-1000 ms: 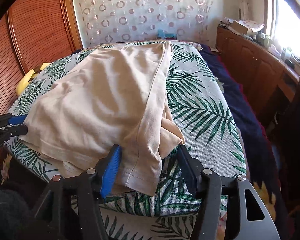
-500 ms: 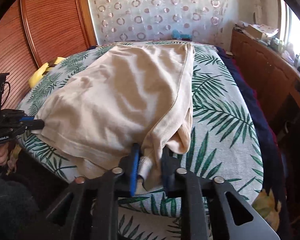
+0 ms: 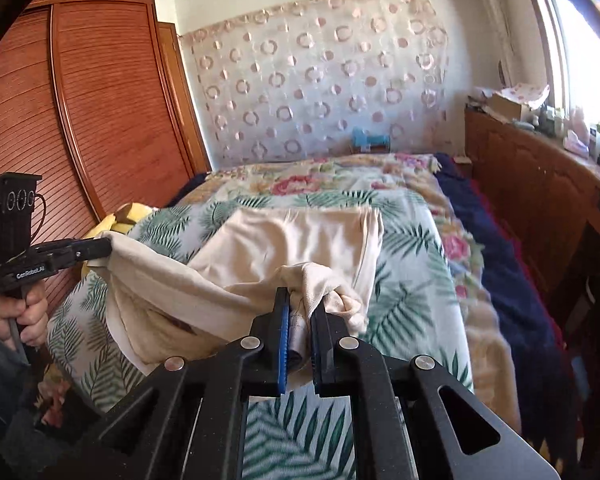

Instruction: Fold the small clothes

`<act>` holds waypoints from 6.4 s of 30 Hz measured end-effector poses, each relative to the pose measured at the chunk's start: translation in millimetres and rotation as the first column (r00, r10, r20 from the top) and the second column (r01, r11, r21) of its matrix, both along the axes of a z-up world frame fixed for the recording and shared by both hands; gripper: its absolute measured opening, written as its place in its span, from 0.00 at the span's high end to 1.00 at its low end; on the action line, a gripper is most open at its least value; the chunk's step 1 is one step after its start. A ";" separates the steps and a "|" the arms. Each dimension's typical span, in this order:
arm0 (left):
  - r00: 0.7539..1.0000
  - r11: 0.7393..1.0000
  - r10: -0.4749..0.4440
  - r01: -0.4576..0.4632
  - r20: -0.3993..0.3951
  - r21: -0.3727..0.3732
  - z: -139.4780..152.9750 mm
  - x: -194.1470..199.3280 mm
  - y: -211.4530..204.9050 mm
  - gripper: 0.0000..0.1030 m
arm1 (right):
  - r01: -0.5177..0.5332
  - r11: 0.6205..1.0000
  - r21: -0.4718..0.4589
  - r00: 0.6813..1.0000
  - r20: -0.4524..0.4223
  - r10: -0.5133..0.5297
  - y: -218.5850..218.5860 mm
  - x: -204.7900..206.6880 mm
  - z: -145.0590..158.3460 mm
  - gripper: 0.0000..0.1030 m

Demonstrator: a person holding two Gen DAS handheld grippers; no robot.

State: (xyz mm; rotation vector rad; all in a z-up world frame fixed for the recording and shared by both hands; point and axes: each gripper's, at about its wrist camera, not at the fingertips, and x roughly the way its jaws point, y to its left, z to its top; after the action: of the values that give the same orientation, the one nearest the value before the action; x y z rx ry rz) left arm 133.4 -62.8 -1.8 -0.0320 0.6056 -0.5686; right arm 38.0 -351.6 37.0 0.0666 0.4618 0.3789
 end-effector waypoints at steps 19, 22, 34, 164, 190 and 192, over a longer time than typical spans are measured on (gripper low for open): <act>0.990 0.996 0.087 -0.083 -0.110 0.039 -14.2 158.8 -8.7 0.93 | -0.005 0.999 -0.038 0.997 -0.081 0.002 27.0 171.5 13.4 0.92; 0.983 0.995 0.087 -0.080 -0.159 0.055 -30.2 178.0 -10.5 0.93 | -0.004 0.999 -0.042 0.993 -0.122 -0.001 31.0 195.4 11.3 0.92; 0.993 0.993 0.057 -0.045 -0.108 0.110 -29.1 168.5 -7.0 0.29 | 0.080 0.986 -0.147 0.989 -0.115 -0.097 38.3 201.6 30.5 0.74; 0.831 0.828 0.557 -0.555 -0.004 -0.078 -13.1 57.1 214.8 0.90 | -0.467 0.827 -0.313 0.864 0.037 0.502 278.3 284.6 75.7 0.87; 0.737 0.730 0.675 -0.661 0.031 -0.174 10.9 10.7 278.9 0.91 | -0.666 0.661 -0.347 0.670 0.112 0.734 436.2 357.0 123.2 0.87; 0.743 0.733 0.669 -0.660 -0.003 -0.168 3.3 8.7 276.9 0.91 | -0.678 0.654 -0.334 0.673 0.076 0.736 429.6 361.8 108.9 0.87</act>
State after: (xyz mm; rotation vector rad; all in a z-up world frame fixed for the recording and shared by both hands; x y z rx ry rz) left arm 142.1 214.1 1.6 -0.3728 0.4462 0.0935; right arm 399.8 78.0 145.9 -0.4532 0.3122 1.0947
